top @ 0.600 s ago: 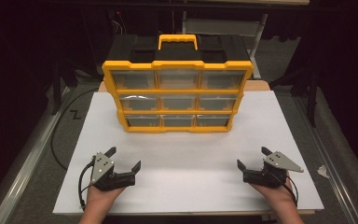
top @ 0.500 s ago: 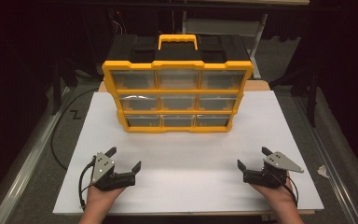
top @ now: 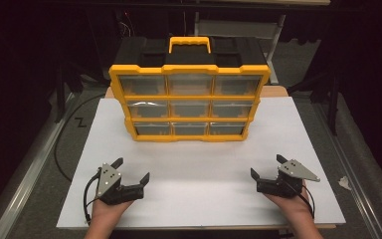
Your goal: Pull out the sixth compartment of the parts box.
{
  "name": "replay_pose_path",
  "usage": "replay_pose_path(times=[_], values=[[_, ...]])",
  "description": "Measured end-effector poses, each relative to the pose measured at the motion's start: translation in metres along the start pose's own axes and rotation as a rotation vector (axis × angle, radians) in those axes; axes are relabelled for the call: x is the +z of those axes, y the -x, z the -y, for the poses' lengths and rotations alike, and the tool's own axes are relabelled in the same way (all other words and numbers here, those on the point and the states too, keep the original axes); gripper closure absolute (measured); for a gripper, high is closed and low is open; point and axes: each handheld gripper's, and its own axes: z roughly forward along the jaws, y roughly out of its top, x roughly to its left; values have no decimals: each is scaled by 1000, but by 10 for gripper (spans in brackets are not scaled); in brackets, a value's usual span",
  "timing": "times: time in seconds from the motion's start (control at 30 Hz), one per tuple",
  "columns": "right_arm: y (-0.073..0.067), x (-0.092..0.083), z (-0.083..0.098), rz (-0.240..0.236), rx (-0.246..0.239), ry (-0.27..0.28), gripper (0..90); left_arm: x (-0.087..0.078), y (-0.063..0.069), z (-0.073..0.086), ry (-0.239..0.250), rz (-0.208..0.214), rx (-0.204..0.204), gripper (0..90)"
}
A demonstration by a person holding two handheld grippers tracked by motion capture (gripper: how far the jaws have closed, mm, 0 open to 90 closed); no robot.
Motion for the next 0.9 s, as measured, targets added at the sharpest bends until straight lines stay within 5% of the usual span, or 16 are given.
replay_pose_path(times=[0.63, 0.9], values=[[2, 33, -14, 15, -30, -20, 10, 2, -4, -2, 16, 23, -23, 6], [11, 51, -19, 44, -8, -49, 11, 3, -2, -2, 20, 29, 1, 6]])
